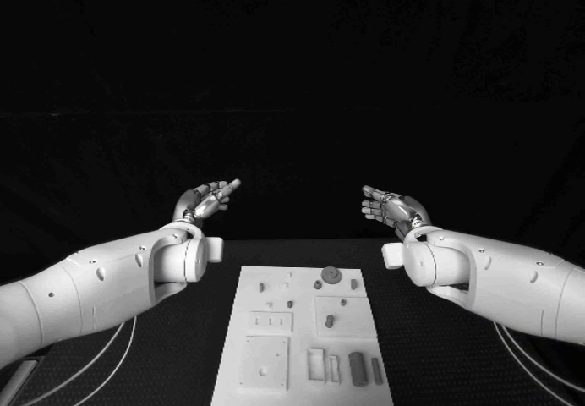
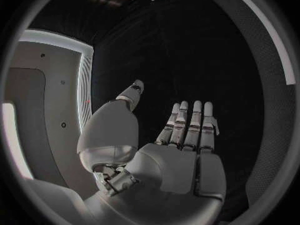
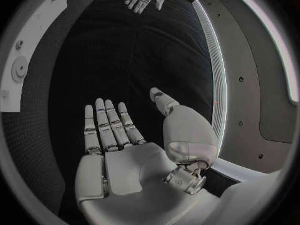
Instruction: Assemble the parts on the task board
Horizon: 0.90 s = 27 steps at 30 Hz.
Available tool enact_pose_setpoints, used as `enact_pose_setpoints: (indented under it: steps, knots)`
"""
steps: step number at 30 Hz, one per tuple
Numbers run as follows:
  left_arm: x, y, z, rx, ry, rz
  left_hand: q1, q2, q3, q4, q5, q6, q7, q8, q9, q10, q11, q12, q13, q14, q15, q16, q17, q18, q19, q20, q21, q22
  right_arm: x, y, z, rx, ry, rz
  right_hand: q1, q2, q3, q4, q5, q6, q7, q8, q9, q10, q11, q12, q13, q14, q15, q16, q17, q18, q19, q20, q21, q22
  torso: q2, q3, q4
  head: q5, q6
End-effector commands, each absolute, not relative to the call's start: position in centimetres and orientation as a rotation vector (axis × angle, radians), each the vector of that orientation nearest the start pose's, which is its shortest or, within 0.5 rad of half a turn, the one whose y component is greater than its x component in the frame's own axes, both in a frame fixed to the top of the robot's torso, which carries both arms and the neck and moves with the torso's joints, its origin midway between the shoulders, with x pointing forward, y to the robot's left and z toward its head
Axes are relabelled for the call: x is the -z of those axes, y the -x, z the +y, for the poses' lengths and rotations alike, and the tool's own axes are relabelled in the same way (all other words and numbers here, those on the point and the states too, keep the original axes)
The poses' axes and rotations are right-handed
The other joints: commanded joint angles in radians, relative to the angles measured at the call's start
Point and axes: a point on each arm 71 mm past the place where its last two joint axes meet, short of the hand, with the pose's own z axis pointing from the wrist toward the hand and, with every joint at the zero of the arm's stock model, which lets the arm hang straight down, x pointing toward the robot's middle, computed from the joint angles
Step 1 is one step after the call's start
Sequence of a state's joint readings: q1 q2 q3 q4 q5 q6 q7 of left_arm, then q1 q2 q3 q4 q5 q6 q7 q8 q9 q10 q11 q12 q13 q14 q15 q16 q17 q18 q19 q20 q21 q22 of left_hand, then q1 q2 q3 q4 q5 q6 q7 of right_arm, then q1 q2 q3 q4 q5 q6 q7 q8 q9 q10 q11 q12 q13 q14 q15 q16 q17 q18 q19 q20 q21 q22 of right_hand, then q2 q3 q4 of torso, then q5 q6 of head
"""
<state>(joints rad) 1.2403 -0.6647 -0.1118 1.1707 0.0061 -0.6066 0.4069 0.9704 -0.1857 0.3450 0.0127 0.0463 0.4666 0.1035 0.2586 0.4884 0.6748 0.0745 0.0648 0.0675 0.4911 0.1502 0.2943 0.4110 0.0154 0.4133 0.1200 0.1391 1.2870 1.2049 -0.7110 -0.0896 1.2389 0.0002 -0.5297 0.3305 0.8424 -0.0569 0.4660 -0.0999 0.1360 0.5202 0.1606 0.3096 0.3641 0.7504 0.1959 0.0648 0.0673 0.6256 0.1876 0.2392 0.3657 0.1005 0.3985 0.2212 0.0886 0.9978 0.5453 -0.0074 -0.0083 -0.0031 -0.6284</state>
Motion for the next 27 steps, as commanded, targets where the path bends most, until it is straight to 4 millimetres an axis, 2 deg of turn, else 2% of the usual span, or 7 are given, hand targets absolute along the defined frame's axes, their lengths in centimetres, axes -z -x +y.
enact_pose_setpoints:
  steps: [1,3,11,12,23,25,27]
  knots:
    - [19.4,-56.6,25.0,1.145,1.169,1.310,0.044,0.002,0.006,0.005,0.006,0.026,0.006,0.018,0.020,0.035,0.000,0.007,0.005,0.028,-0.001,0.019,0.020,-0.015,0.029,-0.002,0.018,0.047,21.6,-54.6,-24.5,-1.212,-1.232,1.536,0.065,-0.007,0.020,-0.040,0.045,0.040,0.040,0.024,0.016,0.056,0.009,0.012,0.005,0.040,0.015,0.022,0.016,0.024,0.034,0.007,0.009,0.049,0.000,-0.0001,-0.0001,0.000,0.000]
    - [18.9,-57.3,25.5,1.139,1.164,1.314,0.047,0.007,0.001,0.005,0.005,0.031,0.008,0.021,0.022,0.041,0.002,0.010,0.006,0.039,-0.001,0.026,0.023,-0.013,0.040,-0.007,0.024,0.046,21.4,-55.2,-25.0,-1.206,-1.229,1.563,0.077,-0.007,0.007,-0.068,0.077,0.054,0.032,0.033,0.020,0.072,0.003,0.017,0.007,0.045,0.016,0.027,0.018,0.027,0.045,0.007,0.012,0.053,0.000,-0.0001,-0.0001,0.000,0.000]
    - [17.8,-58.4,26.5,1.126,1.154,1.321,0.092,0.065,-0.084,-0.025,0.005,0.099,0.032,0.046,0.021,0.130,0.031,0.031,0.012,0.128,0.000,0.062,0.032,-0.011,0.134,-0.052,0.057,0.040,20.8,-56.2,-26.0,-1.193,-1.224,1.614,0.139,-0.023,0.013,-0.143,0.052,0.130,0.020,0.066,0.028,0.163,-0.007,0.041,0.014,0.125,0.015,0.072,0.034,0.059,0.127,0.001,0.028,0.059,0.000,-0.0001,-0.0001,0.000,0.000]
    - [19.2,-57.6,26.7,1.095,1.118,1.404,0.104,0.077,-0.097,-0.031,0.007,0.119,0.043,0.051,0.020,0.168,0.041,0.045,0.017,0.154,0.003,0.071,0.033,-0.010,0.154,-0.061,0.063,0.040,20.3,-57.1,-26.4,-0.942,-0.749,1.682,0.152,-0.029,0.025,-0.148,0.048,0.147,0.021,0.070,0.027,0.186,-0.008,0.046,0.016,0.143,0.010,0.081,0.039,0.067,0.147,0.001,0.028,0.057,0.002,0.0006,-0.0010,0.000,-0.027]
    - [19.2,-57.3,26.2,1.107,1.087,1.433,0.201,0.143,-0.127,-0.130,0.107,0.286,0.070,0.070,-0.016,0.394,0.046,0.084,0.021,0.425,-0.042,0.170,0.077,0.054,0.373,-0.110,0.184,0.046,20.9,-57.0,-25.5,-0.840,-0.530,1.728,0.202,-0.057,0.090,-0.151,0.024,0.234,0.021,0.079,0.018,0.298,-0.024,0.056,0.030,0.241,-0.020,0.121,0.077,0.112,0.253,0.007,0.039,0.049,0.003,-0.0021,0.0063,0.000,-0.032]
    - [19.2,-57.1,26.1,1.116,1.083,1.439,0.230,0.117,-0.040,-0.125,0.040,0.313,0.067,0.068,-0.023,0.431,0.041,0.081,0.023,0.465,-0.053,0.180,0.094,0.057,0.404,-0.123,0.219,0.045,21.0,-56.9,-25.1,-0.813,-0.461,1.743,0.210,-0.060,0.100,-0.154,0.024,0.252,0.019,0.082,0.018,0.320,-0.032,0.059,0.034,0.269,-0.034,0.134,0.089,0.123,0.282,0.007,0.049,0.051,0.004,-0.0025,0.0097,0.000,-0.032]
    - [19.2,-56.7,26.0,1.127,1.062,1.449,0.234,0.118,0.000,-0.130,0.042,0.345,0.069,0.077,-0.021,0.481,0.037,0.094,0.033,0.497,-0.064,0.192,0.110,0.058,0.420,-0.132,0.247,0.047,20.9,-56.8,-24.7,-0.784,-0.386,1.754,0.219,-0.066,0.118,-0.152,0.017,0.270,0.016,0.085,0.017,0.339,-0.038,0.059,0.038,0.298,-0.047,0.146,0.103,0.135,0.313,0.008,0.060,0.053,0.008,-0.0026,0.0121,0.000,-0.031]
